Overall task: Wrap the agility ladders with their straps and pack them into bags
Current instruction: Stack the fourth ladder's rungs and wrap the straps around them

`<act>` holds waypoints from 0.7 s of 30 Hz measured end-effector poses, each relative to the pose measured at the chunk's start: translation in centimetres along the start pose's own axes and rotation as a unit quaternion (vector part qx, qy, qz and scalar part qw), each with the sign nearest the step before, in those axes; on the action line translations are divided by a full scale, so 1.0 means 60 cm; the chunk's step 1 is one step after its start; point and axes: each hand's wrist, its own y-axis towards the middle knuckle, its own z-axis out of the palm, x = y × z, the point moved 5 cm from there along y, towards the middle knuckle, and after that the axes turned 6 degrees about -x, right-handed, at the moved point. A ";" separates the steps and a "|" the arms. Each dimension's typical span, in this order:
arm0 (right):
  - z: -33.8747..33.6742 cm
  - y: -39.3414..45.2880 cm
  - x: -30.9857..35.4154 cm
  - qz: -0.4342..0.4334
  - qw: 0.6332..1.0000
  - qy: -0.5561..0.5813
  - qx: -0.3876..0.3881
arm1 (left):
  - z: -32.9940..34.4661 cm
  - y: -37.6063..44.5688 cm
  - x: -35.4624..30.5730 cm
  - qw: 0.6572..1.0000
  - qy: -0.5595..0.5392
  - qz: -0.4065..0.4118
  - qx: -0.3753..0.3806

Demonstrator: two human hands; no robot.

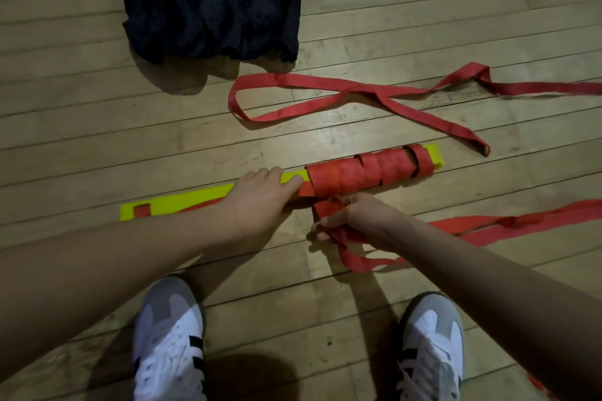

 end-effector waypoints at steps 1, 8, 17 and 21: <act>-0.001 -0.001 -0.004 0.001 1.000 -0.008 0.007 | 0.000 0.001 0.000 1.000 -0.002 -0.012 0.002; 0.008 0.003 -0.005 -0.001 1.000 -0.018 0.022 | -0.009 0.025 0.024 0.993 -0.047 -0.106 -0.022; -0.011 0.010 0.032 -0.043 0.996 -0.071 -0.032 | -0.024 0.066 0.070 0.984 0.052 -0.152 -0.075; -0.015 0.015 0.037 -0.081 0.989 -0.088 -0.086 | -0.019 0.058 0.049 0.987 0.091 -0.105 -0.081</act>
